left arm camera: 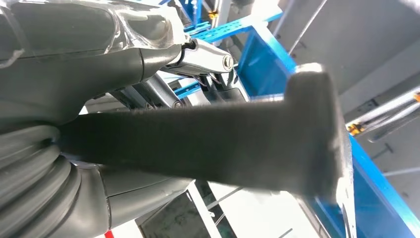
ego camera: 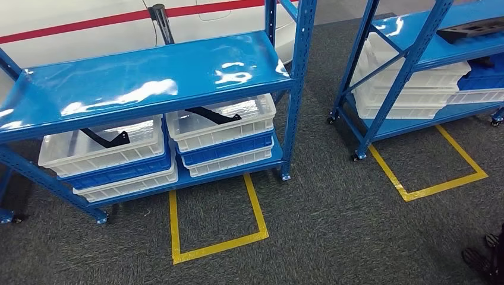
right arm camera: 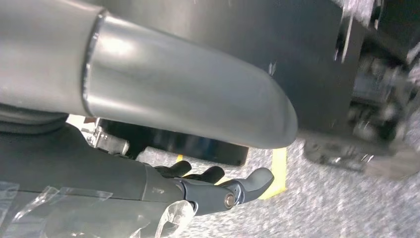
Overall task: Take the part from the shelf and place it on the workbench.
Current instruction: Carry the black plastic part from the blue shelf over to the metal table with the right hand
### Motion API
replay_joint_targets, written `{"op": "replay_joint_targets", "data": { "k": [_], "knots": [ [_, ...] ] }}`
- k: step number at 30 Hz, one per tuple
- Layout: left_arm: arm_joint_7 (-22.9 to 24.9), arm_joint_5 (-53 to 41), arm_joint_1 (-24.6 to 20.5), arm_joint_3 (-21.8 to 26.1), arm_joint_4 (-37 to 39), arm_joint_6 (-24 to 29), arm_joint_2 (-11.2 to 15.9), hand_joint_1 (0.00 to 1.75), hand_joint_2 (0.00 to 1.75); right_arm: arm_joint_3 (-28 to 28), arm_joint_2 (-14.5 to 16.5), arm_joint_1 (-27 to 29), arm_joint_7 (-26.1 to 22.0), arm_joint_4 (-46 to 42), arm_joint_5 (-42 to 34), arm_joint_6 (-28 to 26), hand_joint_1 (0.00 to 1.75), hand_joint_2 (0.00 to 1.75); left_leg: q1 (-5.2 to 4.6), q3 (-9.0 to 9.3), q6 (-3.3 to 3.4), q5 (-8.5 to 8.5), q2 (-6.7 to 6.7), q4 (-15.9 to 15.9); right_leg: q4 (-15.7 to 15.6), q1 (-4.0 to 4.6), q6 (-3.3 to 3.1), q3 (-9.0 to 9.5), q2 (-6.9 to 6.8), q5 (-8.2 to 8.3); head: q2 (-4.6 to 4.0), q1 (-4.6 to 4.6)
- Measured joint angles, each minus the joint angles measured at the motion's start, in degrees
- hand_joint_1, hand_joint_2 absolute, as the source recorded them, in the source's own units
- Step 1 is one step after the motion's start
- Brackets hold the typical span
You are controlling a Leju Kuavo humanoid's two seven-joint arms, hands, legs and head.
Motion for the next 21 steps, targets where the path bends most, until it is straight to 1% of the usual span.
{"op": "replay_joint_targets", "data": {
  "k": [1,2,3,4,5,6,7,8,9,10,11,12,13,14,15,16,17,18,19,20,21],
  "knots": [
    [0.03,-0.09,0.03,0.01,0.0,0.0,0.05,1.75,1.75,0.0,0.02,-0.03,0.0,0.0,-0.01,0.01,0.0,0.0,0.23,-1.1,-0.44,-2.85,-0.03,3.22,0.02,-0.06,-0.24,-0.61,-0.12,0.53,0.0,-0.04],
    [0.08,-0.24,0.07,0.01,0.0,0.0,0.1,1.75,1.75,0.0,0.01,-0.01,0.01,0.0,-0.02,0.01,0.0,0.0,0.41,-2.32,-0.87,-5.72,-0.02,7.28,0.04,-0.08,-0.37,-1.33,-0.19,1.08,0.0,-0.09],
    [0.13,-0.39,0.15,0.01,0.0,0.0,0.13,1.75,1.75,0.0,0.02,0.0,0.01,0.0,-0.02,0.02,0.0,0.0,0.61,-3.28,-1.21,-7.71,-0.02,11.22,0.06,-0.09,-0.37,-2.07,-0.23,1.64,0.01,-0.1],
    [0.17,-0.53,0.25,-0.01,0.0,0.0,0.13,1.75,1.75,0.0,0.03,0.02,0.01,0.0,-0.02,0.06,0.0,0.0,0.79,-3.61,-1.46,-8.4,-0.01,13.94,0.09,-0.11,-0.33,-2.82,-0.26,2.18,0.01,-0.1],
    [0.19,-0.67,0.33,-0.02,0.0,0.0,0.13,1.75,1.75,0.0,0.03,0.02,0.02,0.0,-0.02,0.1,0.0,0.0,0.94,-3.05,-1.62,-7.78,-0.01,14.73,0.13,-0.15,-0.23,-3.54,-0.28,2.7,0.01,-0.11],
    [0.19,-0.77,0.38,-0.03,0.0,0.0,0.13,1.75,1.75,0.0,0.04,0.02,0.02,0.0,-0.02,0.15,0.0,0.0,1.07,-1.45,-1.73,-6.24,-0.01,13.31,0.17,-0.2,-0.1,-4.21,-0.27,3.18,0.01,-0.11],
    [0.19,-0.84,0.38,-0.03,0.0,0.0,0.13,1.75,1.75,0.0,0.04,0.01,0.02,0.0,-0.02,0.18,0.0,0.0,1.16,1.22,-1.79,-4.5,-0.02,9.78,0.22,-0.27,0.09,-4.78,-0.26,3.64,0.01,-0.11],
    [0.19,-0.87,0.36,-0.02,0.0,0.0,0.13,1.75,1.75,0.0,0.04,0.0,0.01,0.0,-0.01,0.19,0.0,0.0,1.19,4.51,-1.76,-3.38,-0.1,5.02,0.28,-0.25,0.35,-5.24,-0.22,4.05,0.01,-0.12],
    [0.19,-0.9,0.36,-0.02,0.0,0.0,0.13,1.75,1.75,0.0,0.04,-0.01,0.01,0.0,-0.01,0.18,0.0,0.0,1.12,7.53,-1.52,-2.97,-0.24,0.24,0.32,-0.2,0.65,-5.6,-0.18,4.46,0.01,-0.1],
    [0.2,-0.9,0.37,-0.02,0.0,0.0,0.14,1.75,1.75,0.0,0.03,-0.03,0.0,0.0,0.0,0.18,0.0,0.0,1.0,9.59,-1.19,-3.06,-0.36,-3.28,0.32,-0.12,0.99,-5.87,-0.15,4.91,0.01,-0.1],
    [0.2,-0.9,0.4,-0.04,0.0,0.0,0.15,1.75,1.75,0.0,0.01,-0.03,0.0,0.0,-0.01,0.18,0.0,0.0,0.82,10.5,-0.8,-3.36,-0.47,-5.14,0.32,-0.06,1.32,-6.08,-0.14,5.34,0.01,-0.09],
    [0.23,-0.91,0.45,-0.07,0.0,0.0,0.17,1.75,1.75,0.0,-0.01,-0.01,0.0,0.0,-0.01,0.18,0.0,0.0,0.67,10.39,-0.33,-3.33,-0.5,-5.65,0.29,-0.06,1.66,-6.28,-0.12,5.79,0.01,-0.08],
    [0.32,-0.92,0.49,-0.09,0.0,0.0,0.18,1.75,1.75,0.0,-0.04,0.02,0.0,0.0,-0.01,0.19,0.0,0.0,0.72,9.85,0.15,-2.98,-0.41,-5.5,0.41,-0.09,1.97,-6.54,-0.1,5.86,0.01,-0.09],
    [0.48,-0.93,0.51,-0.1,0.0,0.0,0.19,1.75,1.75,0.0,-0.07,0.06,0.0,0.0,-0.01,0.19,0.0,0.0,0.75,9.34,0.68,-2.55,-0.34,-5.45,1.07,-0.14,2.24,-7.01,-0.06,5.14,0.01,-0.07],
    [0.7,-0.93,0.55,-0.1,0.0,0.0,0.19,1.75,1.75,0.0,-0.08,0.09,0.0,0.0,0.01,0.2,0.0,0.0,0.8,8.77,1.27,-2.05,-0.26,-5.48,2.79,-0.18,2.45,-7.79,-0.02,3.37,0.01,-0.03],
    [0.9,-0.92,0.67,-0.1,0.0,0.0,0.18,1.75,1.75,0.0,-0.08,0.1,-0.01,0.0,0.02,0.2,0.0,0.0,0.81,8.18,1.78,-1.52,-0.18,-5.52,5.77,-0.23,2.58,-8.9,0.01,0.67,0.01,0.03],
    [1.02,-0.89,0.85,-0.1,0.0,0.0,0.17,1.75,1.75,0.0,-0.08,0.1,-0.02,0.0,0.02,0.21,0.0,0.0,0.65,7.59,2.12,-1.1,-0.17,-5.51,9.79,-0.25,2.64,-10.2,0.04,-2.28,0.01,0.09],
    [1.04,-0.75,1.05,-0.09,0.0,0.0,0.17,1.75,1.75,0.0,-0.08,0.1,-0.02,0.0,0.02,0.21,0.0,0.0,0.49,6.99,2.34,-0.69,-0.15,-5.48,14.03,-0.25,2.66,-11.36,0.05,-4.57,0.01,0.13],
    [0.94,-0.47,1.23,-0.1,0.0,0.0,0.17,1.75,1.75,0.0,-0.08,0.1,-0.02,0.0,0.03,0.23,0.0,0.0,0.32,6.42,2.42,-0.3,-0.15,-5.43,17.42,-0.24,2.66,-12.05,0.05,-5.53,0.01,0.15],
    [0.81,-0.11,1.34,-0.13,0.0,0.0,0.17,1.75,1.75,0.0,-0.08,0.1,-0.02,0.0,0.03,0.28,0.0,0.0,0.16,5.88,2.44,0.03,-0.16,-5.36,19.11,-0.24,2.59,-11.93,0.06,-5.02,0.01,0.15],
    [0.63,0.28,1.38,-0.17,0.0,0.0,0.18,1.75,1.75,0.0,-0.08,0.1,-0.02,0.0,0.03,0.33,0.0,0.0,0.02,5.38,2.41,0.36,-0.17,-5.24,18.61,-0.24,2.44,-10.8,0.06,-3.46,0.01,0.15]
  ]
}}
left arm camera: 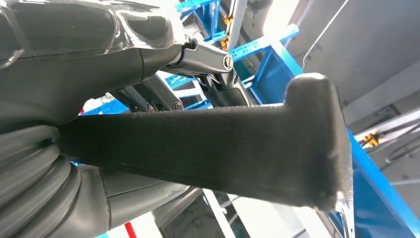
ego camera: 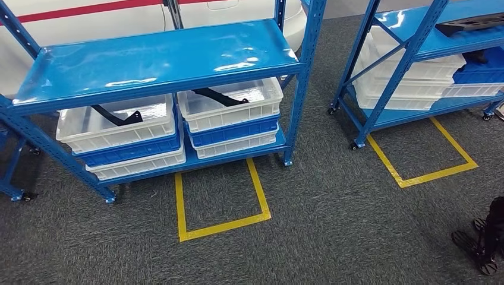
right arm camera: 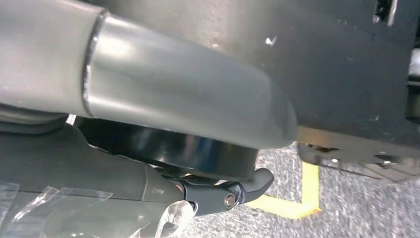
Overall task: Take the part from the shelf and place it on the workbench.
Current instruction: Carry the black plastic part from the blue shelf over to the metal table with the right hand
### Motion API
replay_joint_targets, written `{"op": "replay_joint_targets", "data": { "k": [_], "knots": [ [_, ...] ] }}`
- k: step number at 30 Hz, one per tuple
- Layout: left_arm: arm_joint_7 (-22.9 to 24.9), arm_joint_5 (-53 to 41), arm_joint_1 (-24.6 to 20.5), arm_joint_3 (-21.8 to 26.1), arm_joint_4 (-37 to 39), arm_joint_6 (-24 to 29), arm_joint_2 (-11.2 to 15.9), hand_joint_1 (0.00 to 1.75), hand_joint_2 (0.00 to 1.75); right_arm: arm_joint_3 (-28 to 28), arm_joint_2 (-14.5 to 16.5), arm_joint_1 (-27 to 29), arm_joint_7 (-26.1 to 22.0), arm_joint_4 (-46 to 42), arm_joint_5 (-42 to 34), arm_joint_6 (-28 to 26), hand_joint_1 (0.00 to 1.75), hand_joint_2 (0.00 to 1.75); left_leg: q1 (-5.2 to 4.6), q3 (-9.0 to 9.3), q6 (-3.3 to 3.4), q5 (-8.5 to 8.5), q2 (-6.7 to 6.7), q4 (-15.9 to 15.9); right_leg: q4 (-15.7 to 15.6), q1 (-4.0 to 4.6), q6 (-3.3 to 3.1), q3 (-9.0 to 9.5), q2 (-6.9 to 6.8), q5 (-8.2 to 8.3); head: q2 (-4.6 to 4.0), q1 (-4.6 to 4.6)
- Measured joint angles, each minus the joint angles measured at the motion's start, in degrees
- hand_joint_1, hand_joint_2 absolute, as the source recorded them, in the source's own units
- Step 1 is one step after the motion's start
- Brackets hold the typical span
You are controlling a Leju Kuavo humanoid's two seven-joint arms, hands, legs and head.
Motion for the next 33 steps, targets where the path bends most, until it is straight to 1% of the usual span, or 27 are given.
{"op": "replay_joint_targets", "data": {
  "k": [1,2,3,4,5,7,8,9,10,12,13,14,15,16,18,19,20,22,24,25,27,28,29,30,31,32,33],
  "knots": [
    [-0.19,0.32,0.0,-0.08,0.0,0.0,0.01,1.75,1.75,0.0,-0.01,0.0,0.0,0.0,0.0,0.08,0.0,0.0,-0.11,-0.39,-0.07,0.26,-0.01,0.16,-2.52,0.02,-0.24,2.11,0.0,1.86,0.0,0.0],
    [-0.35,0.51,0.0,-0.16,0.0,0.0,0.01,1.75,1.75,0.0,-0.02,0.0,0.0,0.0,-0.01,0.19,0.0,0.0,-0.19,-0.7,-0.18,0.45,-0.02,0.41,-6.49,0.07,-0.55,4.93,-0.01,3.25,0.0,0.0],
    [-0.48,0.62,0.01,-0.24,0.0,0.0,0.01,1.75,1.75,0.0,-0.04,0.01,0.0,0.0,-0.01,0.34,0.0,0.0,-0.3,-1.0,-0.32,0.58,-0.03,0.74,-10.88,0.2,-0.83,7.79,-0.01,3.76,0.0,-0.01],
    [-0.56,0.68,0.03,-0.31,0.0,0.0,0.02,1.75,1.75,0.0,-0.05,0.01,0.01,0.0,-0.01,0.54,0.0,0.0,-0.38,-1.25,-0.56,0.73,-0.01,1.08,-14.38,0.33,-1.03,9.91,-0.01,3.61,0.0,-0.01],
    [-0.61,0.7,0.04,-0.35,0.0,0.0,0.02,1.75,1.75,0.0,-0.05,0.0,0.01,0.0,-0.01,0.75,0.0,0.0,-0.43,-1.57,-0.84,0.91,0.03,1.36,-16.63,0.45,-1.16,11.1,0.0,3.13,0.0,-0.02],
    [-0.64,0.77,0.08,-0.39,0.0,0.0,0.06,1.75,1.75,0.0,-0.01,-0.02,0.01,0.0,-0.01,1.03,0.0,0.0,-0.5,-2.33,-1.49,1.25,0.11,1.84,-17.97,0.33,-1.43,11.16,0.03,2.61,0.0,-0.03],
    [-0.64,0.87,0.08,-0.4,0.0,0.0,0.1,1.75,1.75,0.0,0.02,-0.03,0.01,0.0,-0.02,1.15,0.0,0.0,-0.47,-2.83,-1.82,0.87,0.11,2.46,-18.12,0.16,-1.68,10.9,0.02,2.66,0.0,-0.1],
    [-0.64,1.01,0.1,-0.41,0.0,0.0,0.19,1.75,1.75,0.0,0.03,-0.03,0.0,0.0,-0.04,1.27,0.0,0.0,-0.4,-3.59,-2.16,-0.28,0.08,4.02,-18.24,-0.02,-1.99,10.64,-0.05,2.79,0.0,-0.17],
    [-0.64,1.21,0.11,-0.41,0.0,0.0,0.27,1.75,1.75,0.0,0.05,-0.02,0.0,0.0,-0.07,1.45,0.0,0.0,-0.26,-4.71,-2.54,-2.15,0.05,6.71,-18.29,-0.17,-2.28,10.39,-0.19,3.01,0.0,-0.25],
    [-0.63,1.71,0.2,-0.43,0.0,0.0,0.36,1.75,1.75,0.0,0.03,0.0,0.0,0.0,-0.2,1.86,0.0,0.0,0.13,-7.7,-3.32,-6.64,0.04,14.74,-18.25,-0.08,-2.64,9.92,-0.57,3.37,0.0,-0.37],
    [-0.63,1.91,0.25,-0.46,0.0,0.0,0.36,1.75,1.75,0.0,0.03,0.02,0.0,0.0,-0.28,1.99,0.0,0.0,0.28,-8.82,-3.59,-7.94,0.05,18.11,-18.24,-0.04,-2.68,9.75,-0.8,3.5,0.0,-0.38],
    [-0.63,1.97,0.29,-0.52,0.0,0.0,0.37,1.75,1.75,0.0,0.03,0.02,0.0,0.0,-0.37,2.07,0.0,0.0,0.37,-9.1,-3.74,-8.19,0.05,19.71,-18.23,-0.01,-2.68,9.64,-1.06,3.6,0.0,-0.39],
    [-0.63,1.86,0.3,-0.59,0.0,0.0,0.4,1.75,1.75,0.0,0.02,0.02,0.0,0.0,-0.43,2.1,0.0,0.0,0.43,-8.16,-3.8,-7.28,0.08,18.84,-18.23,0.01,-2.65,9.62,-1.34,3.66,0.0,-0.39],
    [-0.63,1.7,0.27,-0.66,0.0,0.0,0.45,1.75,1.75,0.0,0.02,0.02,0.0,0.0,-0.43,2.14,0.0,0.0,0.45,-6.17,-3.76,-5.57,0.2,15.7,-18.22,0.02,-2.63,9.67,-1.64,3.69,0.0,-0.39],
    [-0.63,1.33,0.12,-0.72,0.0,0.0,0.63,1.75,1.75,0.0,0.02,0.01,0.0,0.0,-0.37,2.23,0.0,0.0,0.2,-1.1,-3.32,-2.3,1.32,6.79,-18.21,0.19,-2.51,9.79,-2.28,3.69,0.0,-0.39],
    [-0.63,1.21,0.05,-0.73,0.0,0.0,0.74,1.75,1.75,0.0,0.02,0.0,0.0,0.0,-0.34,2.29,0.0,0.0,-0.01,0.47,-2.95,-1.51,1.85,3.64,-18.19,0.33,-2.37,9.77,-2.61,3.73,0.0,-0.38],
    [-0.64,1.12,-0.01,-0.74,0.0,0.0,0.85,1.75,1.75,0.0,0.02,0.01,0.0,0.0,-0.31,2.35,0.0,0.0,-0.23,1.2,-2.56,-1.33,2.18,1.89,-18.17,0.47,-2.18,9.69,-2.97,3.78,0.0,-0.38],
    [-0.67,0.99,-0.04,-0.77,0.0,0.0,1.03,1.75,1.75,0.0,0.01,-0.06,0.0,0.0,-0.16,2.45,0.0,0.0,-0.34,0.94,-1.82,-1.3,1.69,1.2,-18.14,0.63,-1.69,9.53,-3.73,3.89,0.0,-0.37],
    [-0.72,0.74,-0.13,-0.79,0.0,-0.11,1.21,1.75,1.75,0.0,-0.03,-0.19,-0.02,0.0,0.01,2.62,0.0,0.0,0.0,0.76,-1.09,-0.88,0.91,0.71,-16.74,0.6,-1.13,8.88,-3.02,2.69,0.0,-0.34],
    [-0.74,0.57,-0.2,-0.82,0.0,-0.22,1.29,1.75,1.75,0.0,-0.03,-0.24,-0.15,0.0,0.05,2.74,0.0,0.0,0.19,0.68,-0.73,-0.62,0.53,0.48,-14.45,0.55,-0.89,7.88,-2.17,1.17,0.0,-0.31],
    [-0.76,0.05,-0.31,-0.95,0.0,-0.51,1.38,1.75,1.75,0.0,-0.03,-0.23,-0.8,0.0,0.09,2.94,0.0,0.0,0.24,0.39,-0.36,-0.36,-0.19,0.45,-6.6,0.39,-0.57,4.4,-0.61,-2.89,0.0,-0.25],
    [-0.75,-0.32,-0.29,-1.04,0.0,-0.66,1.38,1.75,1.75,0.0,-0.04,-0.22,-1.19,0.0,0.1,2.97,0.0,0.0,0.21,0.27,-0.28,-0.3,-0.64,0.5,-2.73,0.36,-0.47,2.69,-0.37,-4.3,0.0,-0.24],
    [-0.71,-0.74,-0.28,-1.1,0.0,-0.8,1.39,1.75,1.75,0.0,-0.04,-0.22,-1.53,0.0,0.11,2.99,0.0,0.0,0.18,0.19,-0.24,-0.26,-1.12,0.58,-0.44,0.34,-0.41,1.69,-0.29,-4.7,0.0,-0.24],
    [-0.65,-1.16,-0.29,-1.15,0.0,-0.92,1.39,1.75,1.75,0.0,-0.05,-0.22,-1.73,0.0,0.11,3.01,0.0,0.0,0.19,0.16,-0.24,-0.24,-1.68,0.7,-0.51,0.31,-0.39,1.8,-0.23,-3.88,0.0,-0.24],
    [-0.57,-1.57,-0.29,-1.17,0.0,-0.99,1.39,1.75,1.75,0.0,-0.05,-0.22,-1.85,0.0,0.11,3.02,0.0,0.0,0.22,0.16,-0.28,-0.26,-2.31,0.87,-2.85,0.25,-0.4,2.94,-0.04,-2.05,0.0,-0.24],
    [-0.5,-1.92,-0.29,-1.17,0.0,-1.02,1.39,1.75,1.75,0.0,-0.06,-0.15,-1.92,0.0,0.13,3.03,0.0,0.0,0.25,0.13,-0.37,-0.32,-2.92,1.1,-6.9,0.1,-0.44,4.8,0.7,0.34,0.0,-0.24],
    [-0.44,-2.23,-0.29,-1.17,0.0,-1.05,1.39,1.75,1.75,0.0,-0.07,-0.02,-1.95,0.0,0.14,3.04,0.0,0.0,0.22,-0.05,-0.54,-0.39,-3.55,1.39,-10.9,-0.09,-0.46,6.58,2.13,2.15,0.0,-0.25]
  ]
}}
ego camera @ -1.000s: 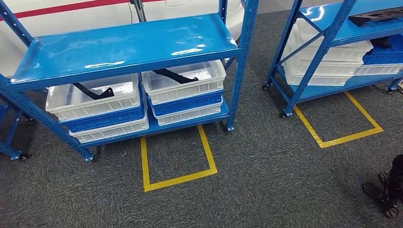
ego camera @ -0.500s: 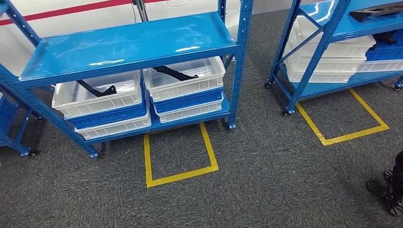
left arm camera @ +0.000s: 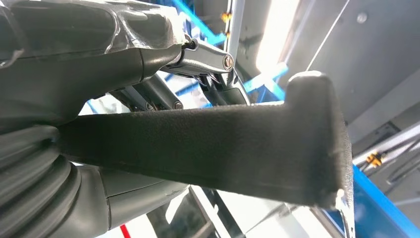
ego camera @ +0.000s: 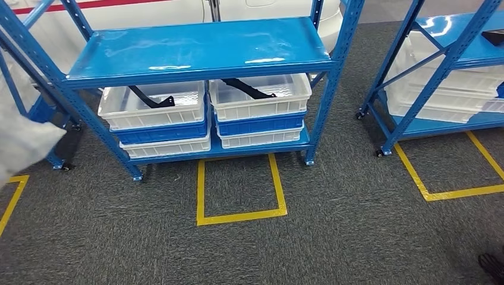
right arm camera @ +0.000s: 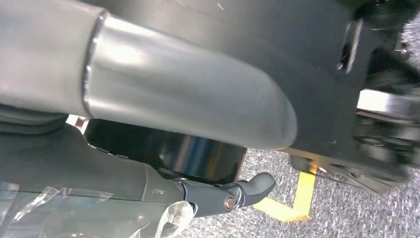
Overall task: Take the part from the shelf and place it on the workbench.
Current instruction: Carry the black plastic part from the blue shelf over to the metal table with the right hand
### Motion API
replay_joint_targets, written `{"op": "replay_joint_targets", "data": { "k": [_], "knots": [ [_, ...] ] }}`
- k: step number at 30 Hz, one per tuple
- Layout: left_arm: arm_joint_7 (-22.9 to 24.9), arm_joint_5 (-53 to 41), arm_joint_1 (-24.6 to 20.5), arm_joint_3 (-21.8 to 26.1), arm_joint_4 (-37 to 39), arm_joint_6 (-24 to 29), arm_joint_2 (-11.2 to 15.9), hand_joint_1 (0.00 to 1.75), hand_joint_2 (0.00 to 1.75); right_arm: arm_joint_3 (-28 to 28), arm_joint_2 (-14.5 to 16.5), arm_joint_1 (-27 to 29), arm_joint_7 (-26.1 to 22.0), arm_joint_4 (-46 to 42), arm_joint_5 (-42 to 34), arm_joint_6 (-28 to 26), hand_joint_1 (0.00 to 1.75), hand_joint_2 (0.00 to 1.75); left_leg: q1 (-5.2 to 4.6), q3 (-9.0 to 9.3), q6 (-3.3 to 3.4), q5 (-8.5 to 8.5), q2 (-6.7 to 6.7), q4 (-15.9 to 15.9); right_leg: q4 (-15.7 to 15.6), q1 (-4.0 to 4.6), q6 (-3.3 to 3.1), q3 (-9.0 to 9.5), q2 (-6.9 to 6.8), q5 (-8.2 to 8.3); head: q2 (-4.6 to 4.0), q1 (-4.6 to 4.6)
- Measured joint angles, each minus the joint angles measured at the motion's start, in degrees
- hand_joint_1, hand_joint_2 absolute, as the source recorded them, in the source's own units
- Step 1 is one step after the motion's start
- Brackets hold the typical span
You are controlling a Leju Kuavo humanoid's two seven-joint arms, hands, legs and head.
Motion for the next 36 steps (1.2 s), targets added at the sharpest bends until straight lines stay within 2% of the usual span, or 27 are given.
{"op": "replay_joint_targets", "data": {
  "k": [1,2,3,5,7,9,10,11,12,13,14,16,17,18,20,22,24,25,26,27,28,29,31,32,33,35,36],
  "knots": [
    [0.05,-0.28,-0.05,0.0,0.0,-0.09,0.01,1.75,1.75,0.0,0.02,0.13,0.0,0.0,0.01,0.02,0.0,0.0,-0.04,-0.41,-0.21,-0.05,-0.58,0.44,-3.19,-0.23,-0.02,1.24,1.33,1.1,0.0,-0.02],
    [0.11,-0.51,-0.07,0.01,0.0,-0.2,0.03,1.75,1.75,0.0,0.02,0.23,0.0,0.0,0.02,0.05,0.0,0.0,-0.06,-0.93,-0.52,-0.01,-1.14,0.79,-4.95,-0.33,-0.05,1.8,2.36,1.49,0.0,-0.04],
    [0.24,-0.74,-0.05,-0.01,0.0,-0.35,0.05,1.75,1.75,0.0,0.04,0.25,0.0,0.0,0.01,0.11,0.0,0.0,-0.01,-1.44,-0.87,0.14,-1.72,0.99,-5.4,-0.29,-0.14,1.79,2.7,1.27,0.0,-0.07],
    [0.68,-1.05,0.11,-0.01,0.0,-0.48,0.16,1.75,1.75,0.0,0.17,0.13,0.0,0.0,-0.03,0.33,0.0,0.0,0.27,-2.18,-1.55,0.36,-2.63,1.25,-5.57,-0.24,-0.61,1.56,1.41,1.42,0.0,-0.11],
    [1.02,-1.16,0.16,0.01,0.0,-0.25,0.37,1.75,1.75,0.0,0.27,0.1,0.0,0.0,-0.04,0.55,0.0,0.0,0.29,-3.58,-2.2,-1.26,-1.05,3.93,-5.78,-0.43,-1.18,1.52,-0.08,1.68,0.0,-0.32],
    [1.1,-1.14,0.15,0.03,0.0,0.01,0.52,1.75,1.75,0.0,0.24,0.17,0.0,0.0,-0.05,0.63,0.0,0.0,0.3,-7.01,-2.89,-5.06,1.66,11.39,-5.83,-0.44,-1.44,1.45,-1.53,1.73,0.0,-0.53],
    [1.13,-1.1,0.19,0.03,0.0,0.05,0.54,1.75,1.75,0.0,0.24,0.23,0.0,0.0,-0.05,0.64,0.0,0.0,0.4,-8.96,-3.15,-6.73,2.3,15.62,-5.82,-0.4,-1.49,1.4,-2.3,1.72,0.0,-0.54],
    [1.15,-1.05,0.24,0.03,0.0,0.05,0.54,1.75,1.75,0.0,0.23,0.26,0.0,0.0,-0.06,0.66,0.0,0.0,0.48,-10.26,-3.29,-7.52,2.57,18.43,-5.81,-0.36,-1.5,1.39,-3.03,1.7,0.0,-0.56],
    [1.15,-1.0,0.25,0.02,0.0,0.05,0.55,1.75,1.75,0.0,0.23,0.28,0.0,0.0,-0.07,0.66,0.0,0.0,0.53,-10.46,-3.33,-7.23,2.71,19.0,-5.81,-0.35,-1.51,1.41,-3.74,1.66,0.0,-0.56],
    [1.16,-0.86,0.25,0.02,0.0,0.07,0.55,1.75,1.75,0.0,0.22,0.26,0.0,0.0,-0.07,0.66,0.0,0.0,0.55,-9.42,-3.29,-5.9,2.93,17.05,-5.82,-0.34,-1.49,1.47,-4.38,1.63,0.0,-0.57],
    [1.17,-0.62,0.24,0.04,0.0,0.09,0.59,1.75,1.75,0.0,0.22,0.21,0.0,0.0,-0.07,0.64,0.0,0.0,0.5,-7.3,-3.15,-3.93,3.52,13.0,-5.83,-0.33,-1.45,1.58,-4.96,1.58,0.0,-0.57],
    [1.2,0.01,0.16,0.12,0.0,0.16,0.78,1.75,1.75,0.0,0.22,0.13,0.01,0.0,-0.07,0.61,0.0,0.0,0.08,-2.92,-2.57,-0.85,5.62,4.29,-5.81,-0.1,-1.19,1.79,-5.92,1.4,0.0,-0.56],
    [1.22,0.26,0.12,0.16,0.0,0.19,0.9,1.75,1.75,0.0,0.22,0.11,0.01,0.0,-0.09,0.59,0.0,0.0,-0.18,-1.78,-2.22,-0.2,6.3,1.83,-5.8,0.03,-1.0,1.86,-6.36,1.3,0.0,-0.56],
    [1.24,0.41,0.11,0.19,0.0,0.2,0.99,1.75,1.75,0.0,0.21,0.09,0.02,0.0,-0.1,0.56,0.0,0.0,-0.42,-1.5,-1.93,-0.12,6.46,0.91,-5.81,0.16,-0.8,1.91,-6.78,1.21,0.0,-0.55],
    [1.22,0.55,0.06,0.28,-0.01,0.22,1.15,1.75,1.75,0.0,0.18,-0.03,0.02,0.0,-0.15,0.46,0.0,0.0,-0.37,-1.69,-1.36,0.14,5.31,0.8,-5.9,0.23,-0.29,2.06,-7.55,1.01,0.0,-0.54],
    [1.02,0.6,-0.28,0.37,-0.03,0.13,1.31,1.75,1.75,0.0,0.13,-0.11,0.02,0.0,-0.23,0.15,0.0,0.0,-0.01,-1.62,-0.71,0.59,4.24,0.43,-4.12,0.21,0.27,1.52,-6.04,-0.49,0.0,-0.45],
    [0.85,0.92,-0.79,0.28,-0.04,-0.35,1.37,1.75,1.75,0.0,0.1,-0.05,-0.21,0.0,-0.24,-0.27,0.0,0.0,0.15,-1.63,-0.24,0.86,3.29,0.27,2.39,0.15,0.51,-1.29,-3.29,-4.18,0.0,-0.33],
    [0.82,1.17,-1.02,0.17,-0.04,-0.74,1.36,1.75,1.75,0.0,0.09,-0.02,-0.32,0.0,-0.18,-0.36,0.0,0.0,0.12,-1.7,-0.1,0.9,2.78,0.3,6.64,0.14,0.52,-3.25,-2.57,-6.07,0.0,-0.31],
    [0.82,1.42,-1.14,0.03,-0.04,-1.08,1.34,1.75,1.75,0.0,0.05,-0.02,-0.43,0.0,-0.03,-0.38,0.0,0.0,0.08,-1.72,-0.08,0.92,2.17,0.31,10.01,0.14,0.56,-4.82,-2.27,-7.14,0.0,-0.3],
    [0.82,1.5,-1.23,-0.11,-0.04,-1.36,1.33,1.75,1.75,0.01,0.01,-0.03,-0.44,0.0,0.2,-0.23,0.0,0.0,0.07,-1.71,-0.08,0.94,1.5,0.34,11.43,0.11,0.59,-5.52,-2.16,-7.07,0.0,-0.3],
    [0.82,1.36,-1.26,-0.24,-0.04,-1.53,1.32,1.75,1.75,0.02,-0.05,-0.03,-0.44,0.0,0.47,-0.07,0.0,0.0,0.1,-1.66,-0.09,0.93,0.76,0.4,10.42,0.05,0.63,-5.07,-2.05,-5.79,0.0,-0.3],
    [0.87,1.07,-1.23,-0.34,-0.04,-1.67,1.31,1.75,1.75,0.06,-0.11,0.01,-0.44,0.0,0.8,0.14,0.0,0.0,0.18,-1.61,-0.18,0.88,-0.02,0.57,7.17,-0.09,0.68,-3.62,-1.63,-3.6,0.0,-0.3],
    [1.2,0.37,-1.07,-0.4,-0.04,-1.93,1.32,1.75,1.75,0.24,-0.27,0.25,-0.45,0.0,1.44,0.54,0.0,0.0,0.25,-1.93,-0.61,0.62,-1.49,1.32,-0.76,-0.61,0.83,-0.15,0.83,0.06,0.0,-0.29],
    [1.43,0.15,-0.93,-0.39,-0.04,-2.07,1.33,1.75,1.75,0.38,-0.34,0.37,-0.46,0.0,1.67,0.7,0.0,0.0,0.27,-2.32,-0.94,0.55,-2.18,1.71,-3.21,-0.75,0.81,0.82,1.92,0.88,0.0,-0.3],
    [1.67,0.05,-0.79,-0.37,-0.04,-2.2,1.36,1.75,1.75,0.54,-0.41,0.45,-0.48,0.0,1.84,0.83,0.0,0.0,0.3,-2.72,-1.28,0.56,-2.81,1.97,-4.24,-0.75,0.69,1.17,2.55,0.94,0.0,-0.32],
    [1.9,0.01,-0.32,-0.33,-0.04,-2.43,1.45,1.75,1.75,0.9,-0.45,0.38,-0.5,0.0,2.09,0.96,0.0,0.0,0.53,-3.31,-1.87,0.85,-4.11,2.07,-4.31,-0.58,0.13,1.07,1.53,0.91,0.0,-0.35],
    [1.95,0.01,-0.08,-0.29,-0.04,-2.56,1.51,1.75,1.75,1.07,-0.49,0.31,-0.5,0.0,2.21,0.97,0.0,0.0,0.54,-3.56,-2.1,0.69,-3.78,2.39,-4.39,-0.63,-0.18,1.11,0.78,0.98,0.0,-0.41]
  ]
}}
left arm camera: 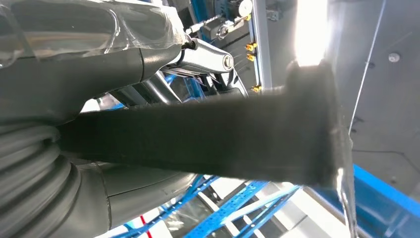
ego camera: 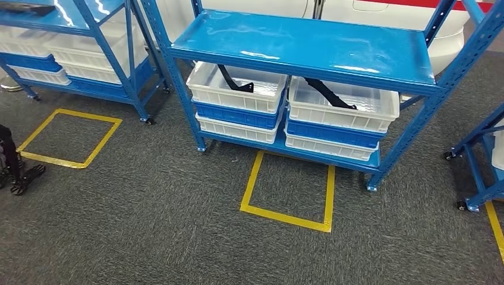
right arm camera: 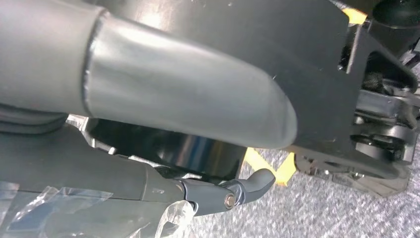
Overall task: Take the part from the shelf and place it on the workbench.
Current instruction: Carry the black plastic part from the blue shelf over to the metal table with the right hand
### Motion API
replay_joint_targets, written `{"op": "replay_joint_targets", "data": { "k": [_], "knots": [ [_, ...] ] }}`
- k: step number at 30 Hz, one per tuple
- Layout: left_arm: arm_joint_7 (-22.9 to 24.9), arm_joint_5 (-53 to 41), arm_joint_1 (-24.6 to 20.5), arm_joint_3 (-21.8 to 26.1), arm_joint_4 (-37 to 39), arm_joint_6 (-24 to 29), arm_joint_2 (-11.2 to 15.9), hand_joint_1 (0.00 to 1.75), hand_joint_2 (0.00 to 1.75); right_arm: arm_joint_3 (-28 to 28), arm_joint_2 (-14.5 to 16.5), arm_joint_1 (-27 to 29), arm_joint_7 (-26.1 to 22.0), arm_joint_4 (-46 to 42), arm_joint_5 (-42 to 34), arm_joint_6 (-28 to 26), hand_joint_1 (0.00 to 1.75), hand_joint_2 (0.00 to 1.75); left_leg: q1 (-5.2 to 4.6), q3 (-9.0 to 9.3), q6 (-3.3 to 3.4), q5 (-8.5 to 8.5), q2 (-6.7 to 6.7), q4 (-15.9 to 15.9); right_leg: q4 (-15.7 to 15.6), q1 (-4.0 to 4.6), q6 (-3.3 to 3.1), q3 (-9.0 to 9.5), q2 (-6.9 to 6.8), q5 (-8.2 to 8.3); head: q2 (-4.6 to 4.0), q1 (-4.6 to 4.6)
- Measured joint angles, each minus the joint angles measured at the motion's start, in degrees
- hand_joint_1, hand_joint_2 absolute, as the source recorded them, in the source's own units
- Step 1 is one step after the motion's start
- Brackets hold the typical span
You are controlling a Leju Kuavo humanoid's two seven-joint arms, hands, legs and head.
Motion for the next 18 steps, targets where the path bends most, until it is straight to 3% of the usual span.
{"op": "replay_joint_targets", "data": {
  "k": [2,4,6,7,8,10,11,12,14,15,16,18],
  "knots": [
    [0.01,0.0,0.22,0.15,0.0,-0.33,0.21,1.75,1.75,0.27,-0.18,-0.02,0.0,0.0,0.28,-0.12,0.0,0.0,-0.12,-1.79,-0.52,-2.01,2.77,3.66,-0.15,-0.2,-0.59,0.03,-1.64,0.14,0.0,-0.2],
    [0.07,0.1,0.29,0.3,0.0,-0.51,0.34,1.75,1.75,0.44,-0.44,0.1,0.0,0.0,0.6,-0.22,0.0,0.0,-0.1,-5.58,-1.03,-5.77,5.8,11.74,-0.14,-0.07,-0.91,0.0,-3.22,0.07,0.0,-0.39],
    [0.13,0.28,0.41,0.37,0.0,-0.39,0.35,1.75,1.75,0.6,-0.69,0.19,0.01,0.0,0.87,-0.25,0.0,0.0,0.03,-8.36,-1.2,-7.5,6.5,17.54,-0.14,0.01,-0.98,0.0,-4.77,-0.04,0.0,-0.41],
    [0.13,0.33,0.42,0.43,0.0,-0.29,0.35,1.75,1.75,0.68,-0.81,0.18,0.02,0.0,0.99,-0.29,0.0,0.0,0.05,-8.07,-1.16,-6.76,6.64,17.06,-0.14,0.02,-0.98,0.07,-5.48,-0.1,0.0,-0.42],
    [0.13,0.38,0.41,0.52,0.0,-0.19,0.36,1.75,1.75,0.76,-0.92,0.14,0.02,0.0,1.1,-0.33,0.0,0.0,0.01,-6.57,-1.02,-5.15,6.97,14.21,-0.14,0.02,-0.94,0.18,-6.14,-0.19,0.0,-0.42],
    [0.13,0.43,0.3,0.75,0.0,0.02,0.42,1.75,1.75,0.89,-1.07,0.05,0.02,0.0,1.24,-0.4,0.0,0.0,-0.42,-1.93,-0.43,-1.66,8.92,5.33,-0.14,0.15,-0.69,0.5,-7.28,-0.45,0.0,-0.41],
    [0.13,0.64,0.22,0.83,0.0,0.14,0.44,1.75,1.75,0.97,-1.15,0.02,0.02,0.0,1.24,-0.45,0.0,0.0,-0.74,-0.34,-0.07,-0.72,9.81,2.1,-0.14,0.27,-0.48,0.62,-7.73,-0.59,0.0,-0.4],
    [0.13,1.03,0.11,0.88,0.0,0.27,0.46,1.75,1.75,1.09,-1.27,-0.02,0.02,0.0,1.24,-0.58,0.0,0.0,-1.05,0.45,0.22,-0.38,10.37,0.32,-0.16,0.39,-0.25,0.73,-8.19,-0.73,0.0,-0.39],
    [0.1,2.37,-0.16,0.85,0.0,0.43,0.46,1.75,1.75,1.29,-1.5,-0.21,0.02,0.0,1.24,-1.02,0.0,0.0,-1.32,0.37,0.7,-0.36,9.61,-0.23,-0.42,0.53,0.24,1.03,-9.21,-0.9,0.0,-0.37],
    [0.03,3.08,-0.44,0.8,0.0,0.41,0.46,1.75,1.75,1.34,-1.65,-0.31,0.02,0.0,1.23,-1.29,0.0,0.0,-1.18,0.45,0.95,-0.18,8.99,-0.48,-0.39,0.48,0.53,1.2,-9.22,-1.1,0.0,-0.37],
    [-0.08,3.62,-0.86,0.72,0.01,0.32,0.45,1.75,1.75,1.37,-1.8,-0.38,0.02,-0.01,1.21,-1.59,0.0,0.0,-1.0,0.58,1.27,0.03,8.35,-0.78,0.3,0.47,0.76,1.04,-8.36,-1.75,0.0,-0.32],
    [-0.37,4.08,-1.91,0.47,0.02,-0.06,0.4,1.75,1.75,1.39,-2.15,-0.33,0.02,-0.02,1.04,-2.21,0.0,0.0,-0.6,0.87,1.86,0.43,7.2,-1.22,5.26,0.38,1.01,-1.1,-5.27,-4.75,0.0,-0.18]
  ]
}}
